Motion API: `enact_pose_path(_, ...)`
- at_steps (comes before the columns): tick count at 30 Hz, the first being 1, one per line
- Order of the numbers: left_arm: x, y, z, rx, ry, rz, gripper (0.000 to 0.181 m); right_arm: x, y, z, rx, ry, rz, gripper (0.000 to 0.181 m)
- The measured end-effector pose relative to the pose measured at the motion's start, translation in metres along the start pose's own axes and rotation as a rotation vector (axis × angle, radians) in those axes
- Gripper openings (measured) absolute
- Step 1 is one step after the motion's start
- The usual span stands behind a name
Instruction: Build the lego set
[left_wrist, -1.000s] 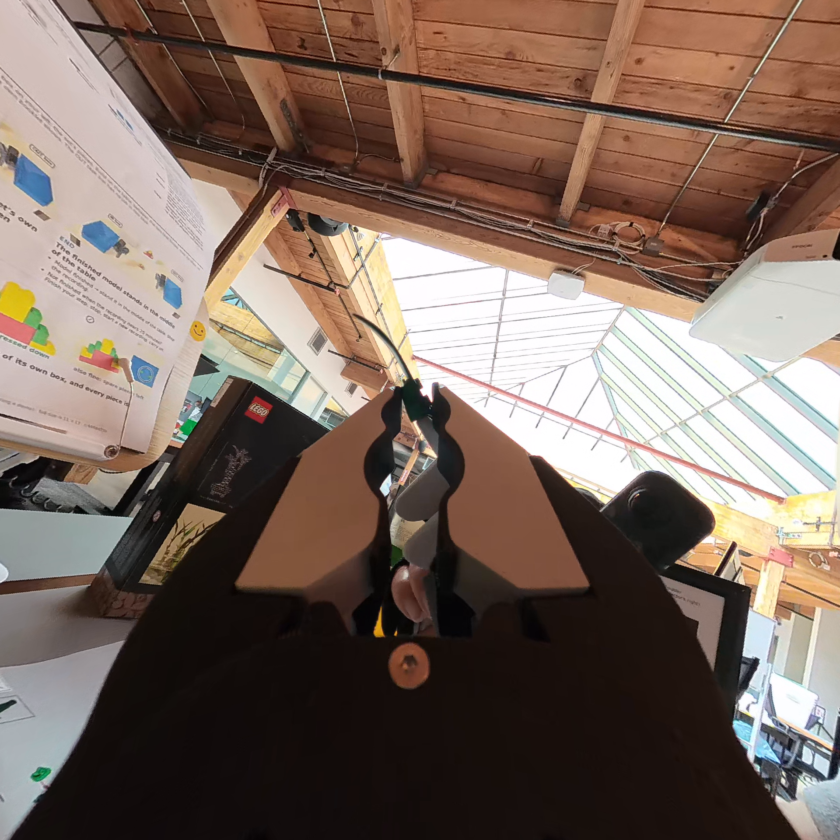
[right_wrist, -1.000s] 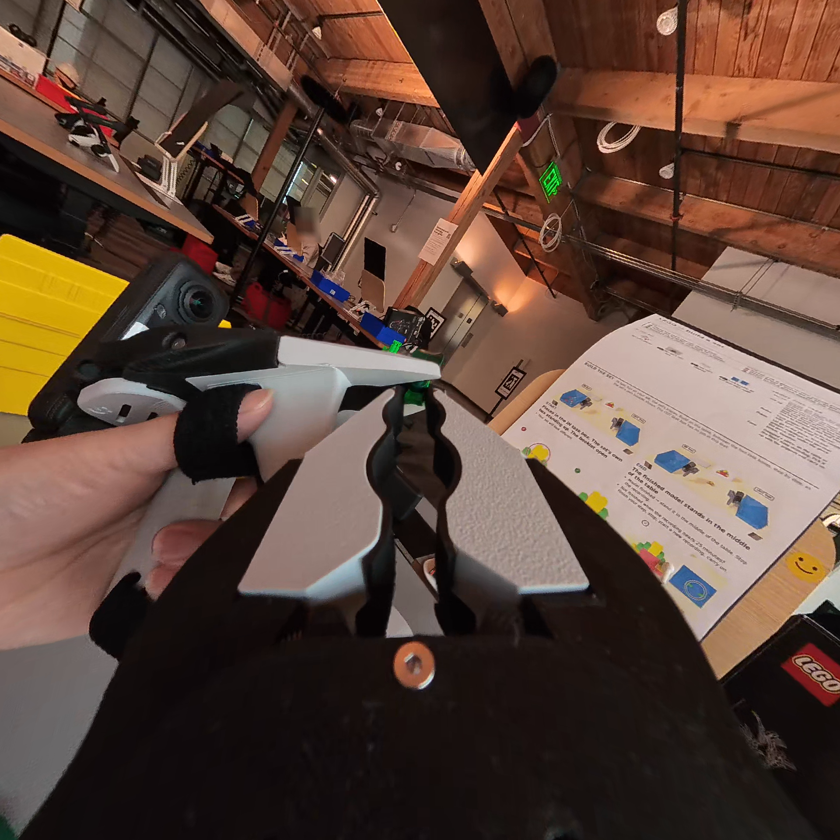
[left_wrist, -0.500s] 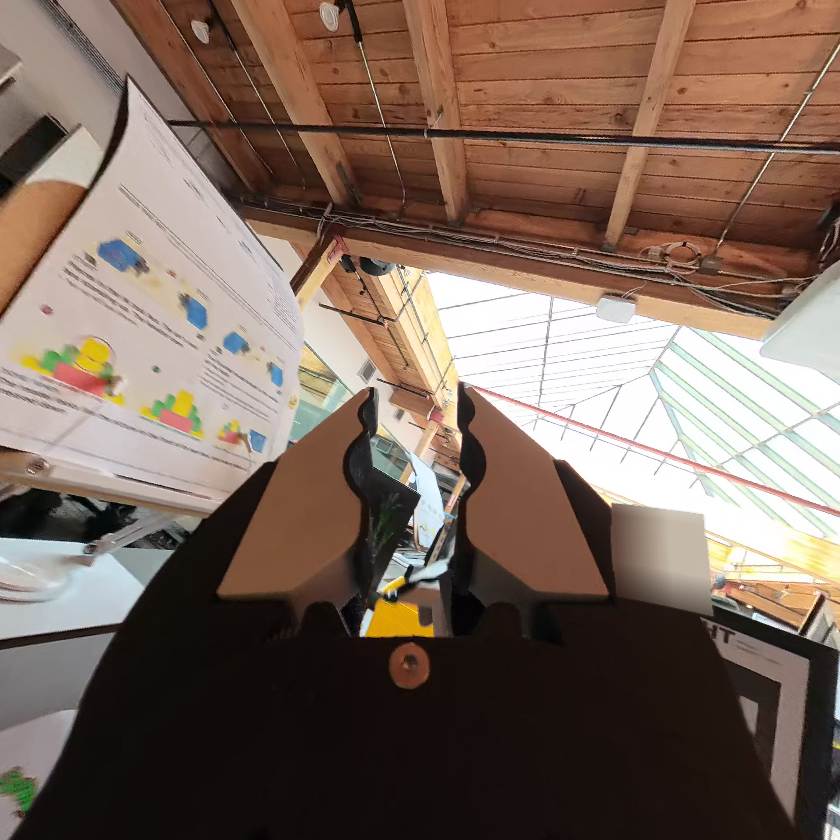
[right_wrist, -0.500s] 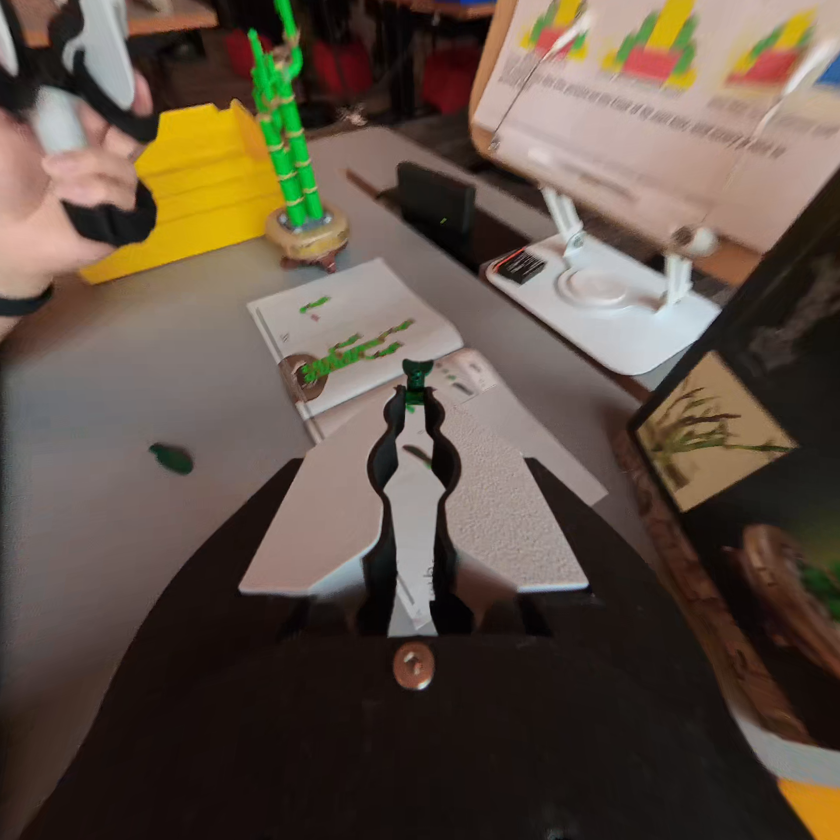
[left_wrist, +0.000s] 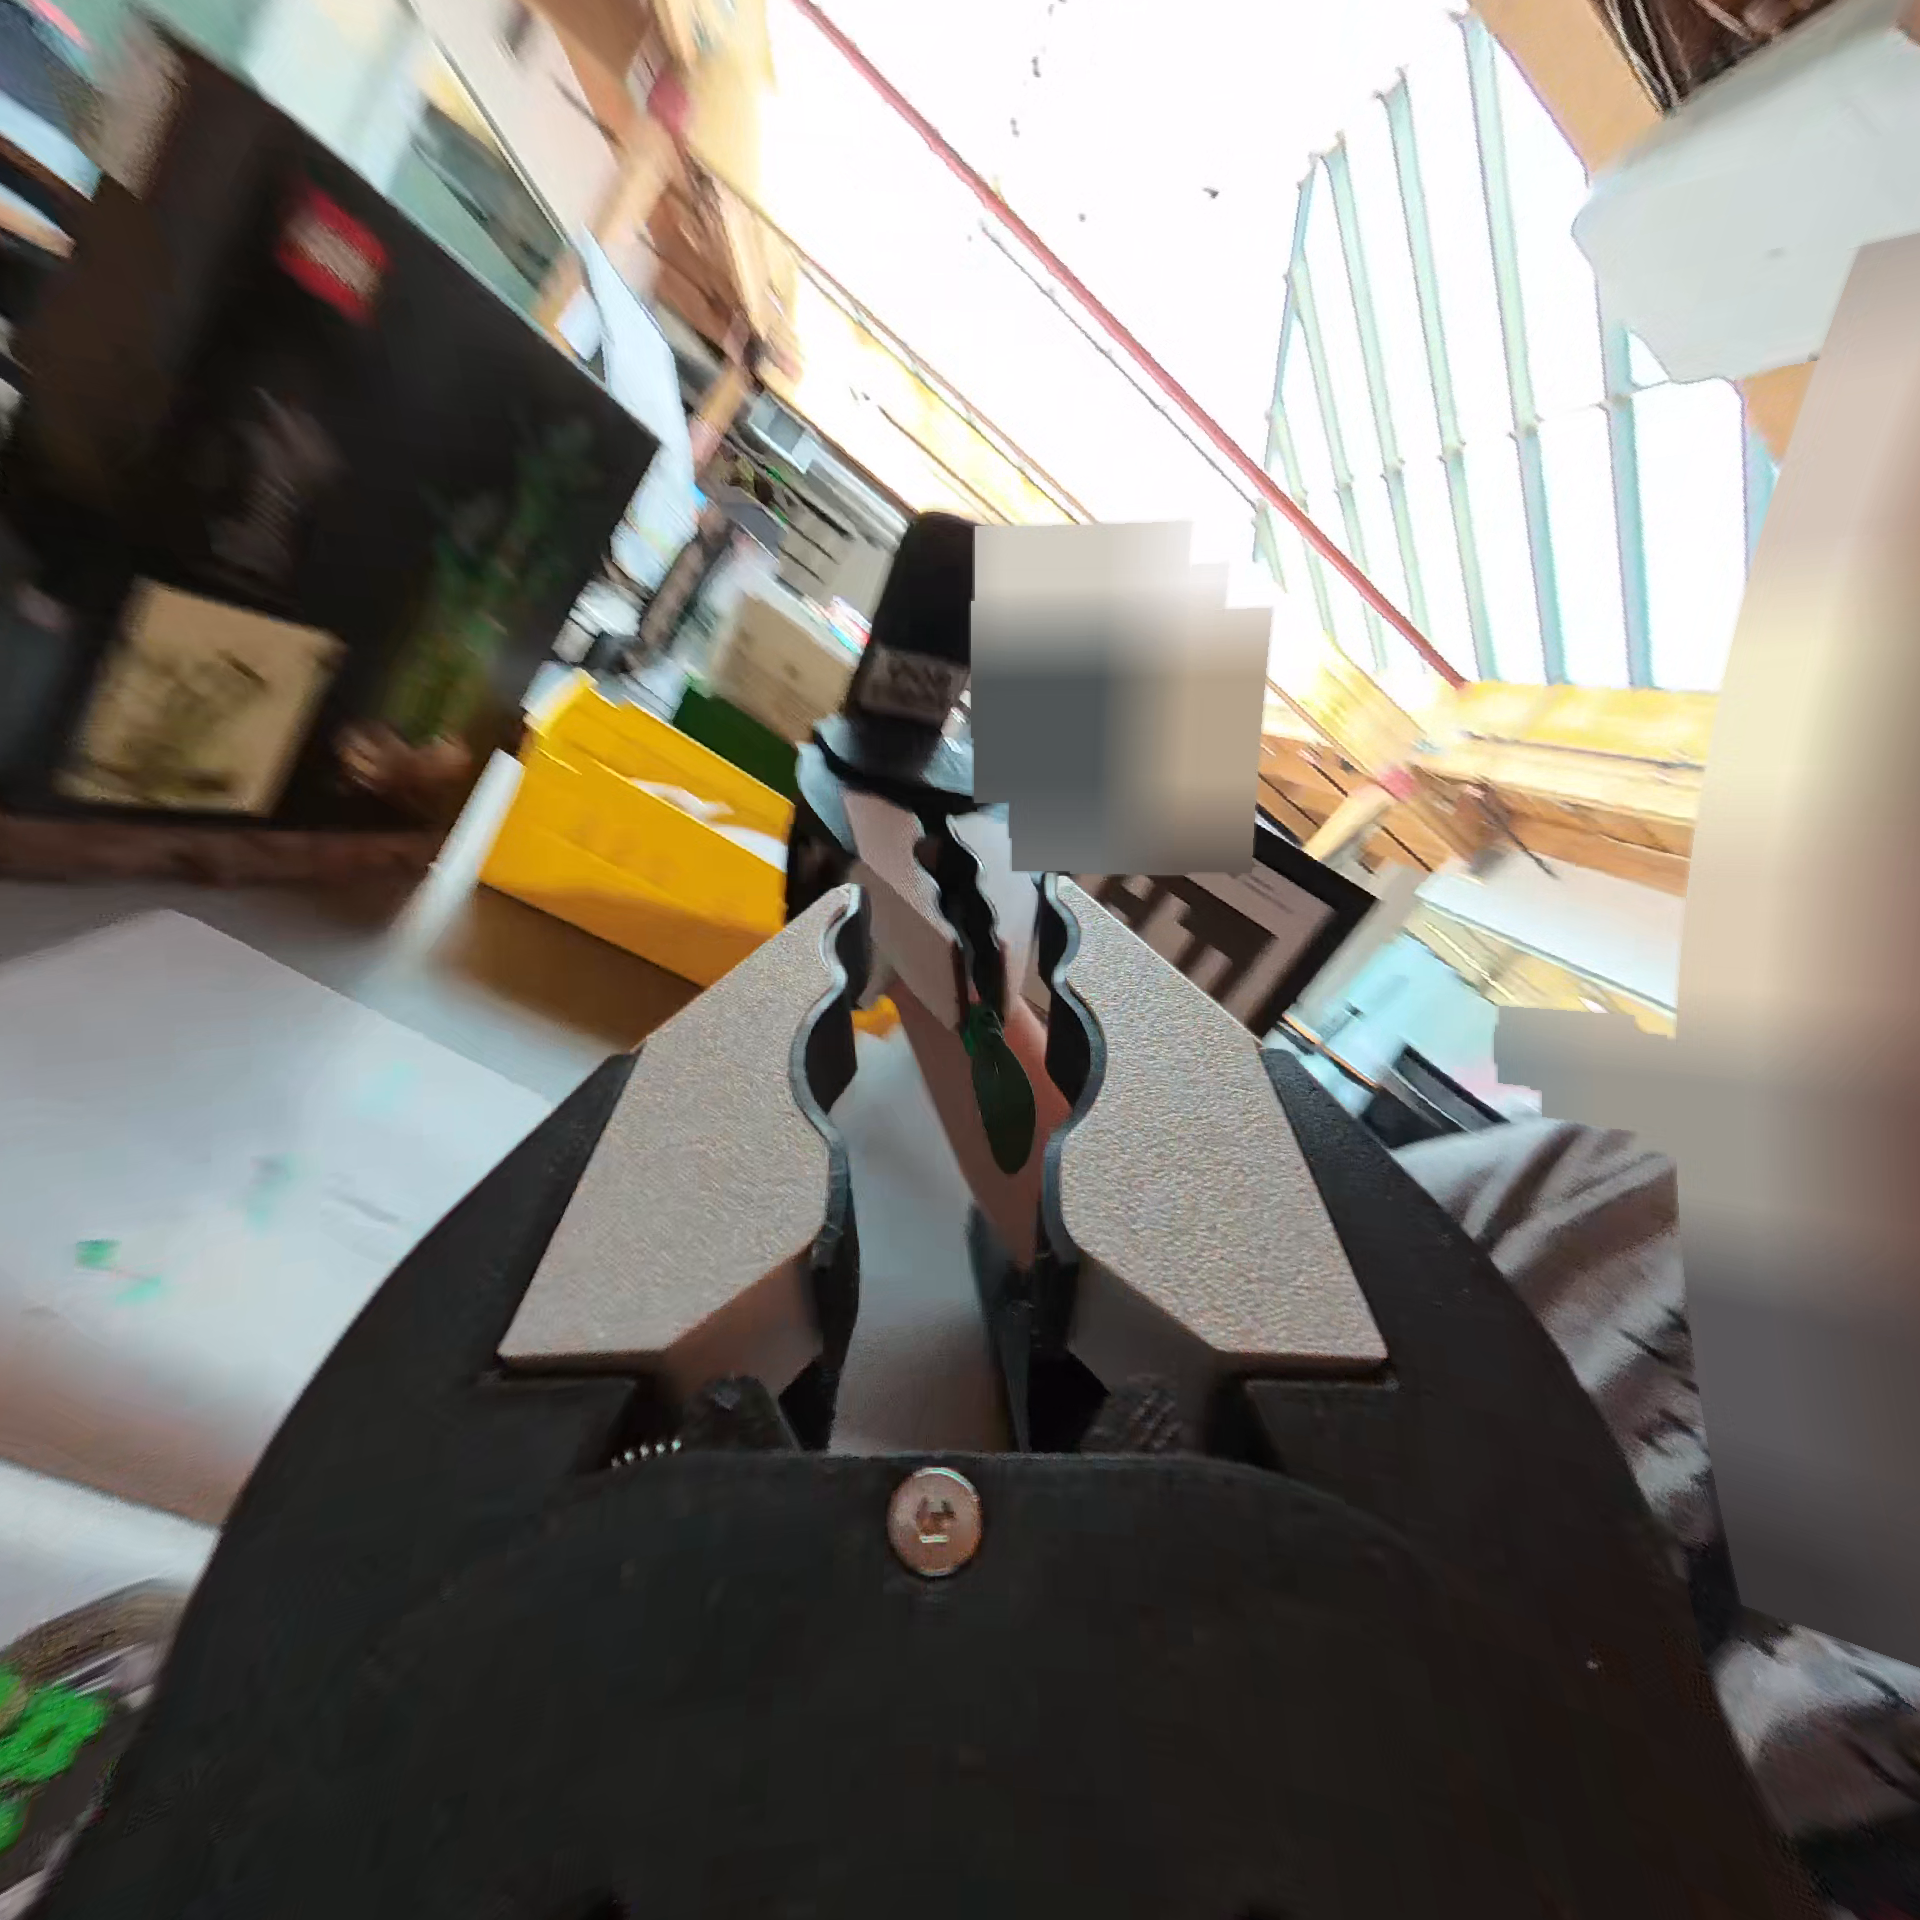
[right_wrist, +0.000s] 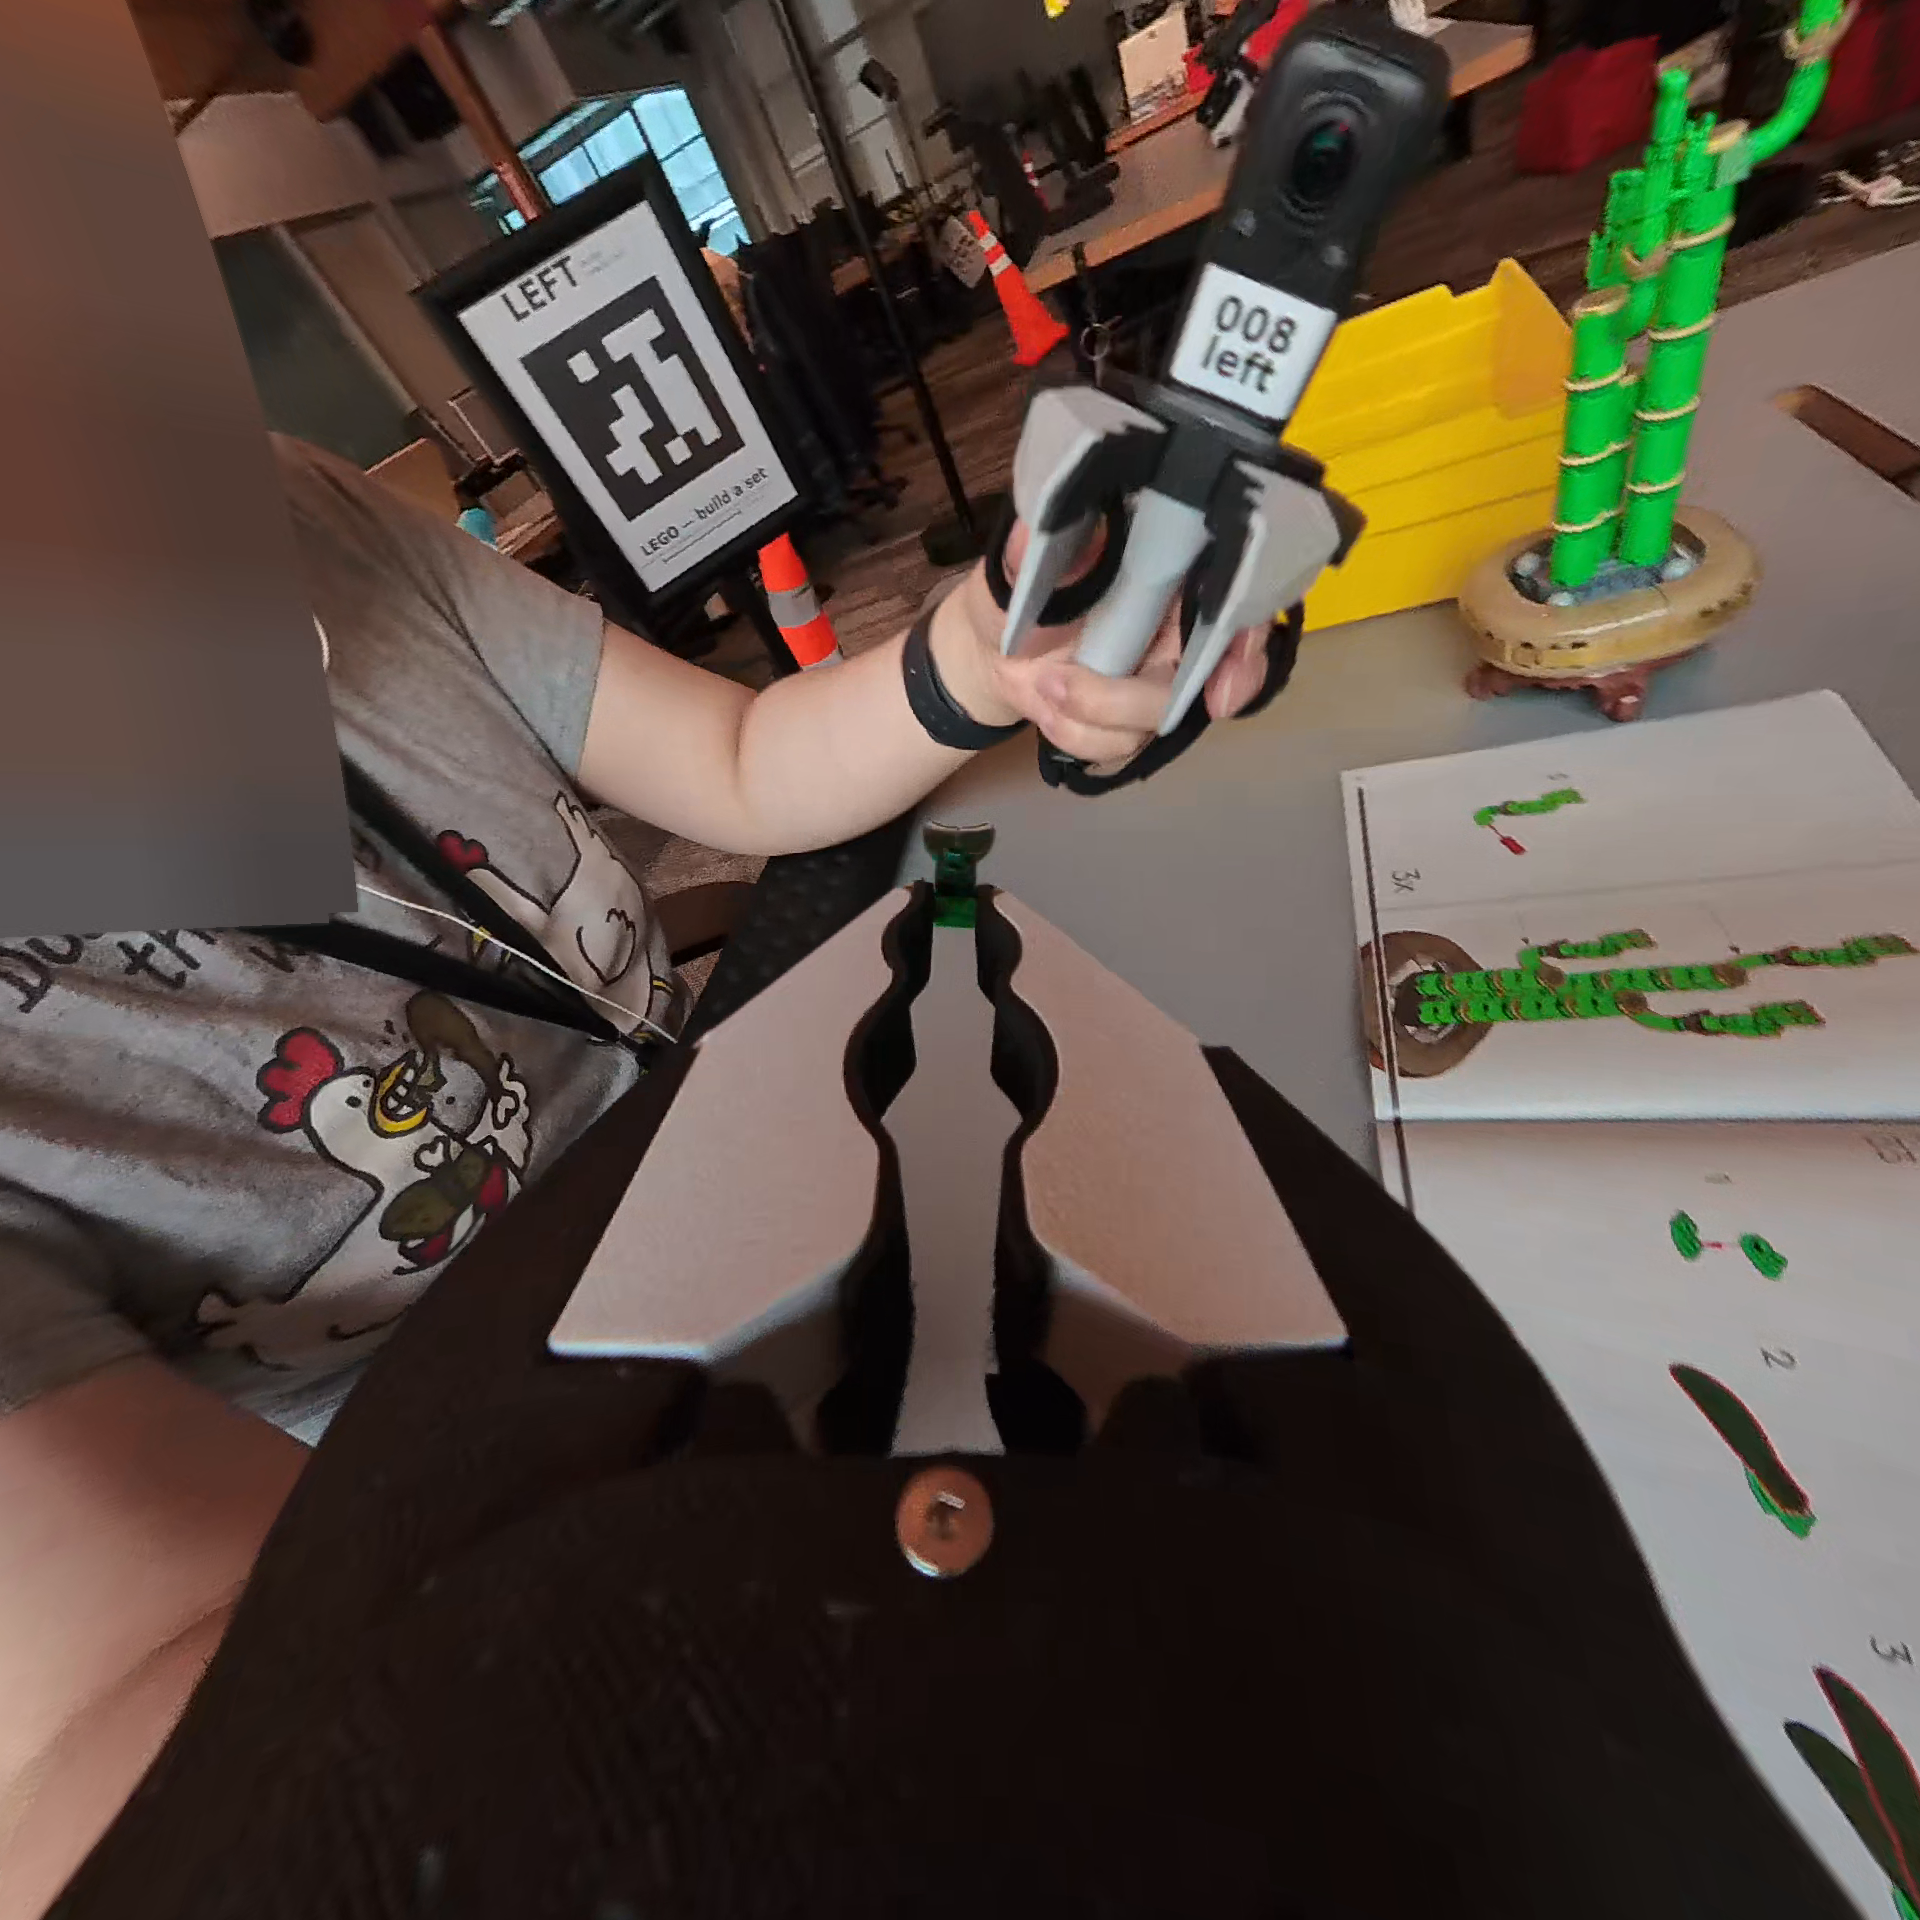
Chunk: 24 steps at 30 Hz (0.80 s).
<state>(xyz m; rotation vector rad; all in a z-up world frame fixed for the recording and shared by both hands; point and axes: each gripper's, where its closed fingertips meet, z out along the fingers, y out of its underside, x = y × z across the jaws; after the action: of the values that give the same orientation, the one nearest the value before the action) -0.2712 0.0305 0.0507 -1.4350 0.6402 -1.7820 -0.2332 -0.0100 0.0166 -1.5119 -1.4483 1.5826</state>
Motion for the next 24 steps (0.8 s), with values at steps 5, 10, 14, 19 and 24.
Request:
enact_pose_path(5, 0.01, 0.015, 0.012, -0.068, 0.082, -0.064, 0.03, -0.002, 0.0, 0.006, -0.013, -0.017, 0.02, 0.006)
enact_pose_path(10, 0.007, 0.027, 0.011, -0.182, -0.006, 0.047, 0.032, 0.009, -0.004, 0.002, 0.035, -0.012, 0.101, 0.006)
enact_pose_path(14, -0.002, 0.038, 0.012, -0.309, -0.164, 0.279, 0.041, 0.024, -0.009, -0.001, 0.081, 0.026, 0.182, 0.006)
enact_pose_path(19, -0.006, 0.036, 0.016, -0.393, -0.403, 0.802, 0.045, 0.033, -0.01, 0.001, 0.106, 0.028, 0.283, 0.006)
enact_pose_path(24, -0.016, 0.045, 0.014, -0.564, -0.59, 1.219, 0.034, 0.034, -0.014, 0.004, 0.124, 0.02, 0.278, 0.006)
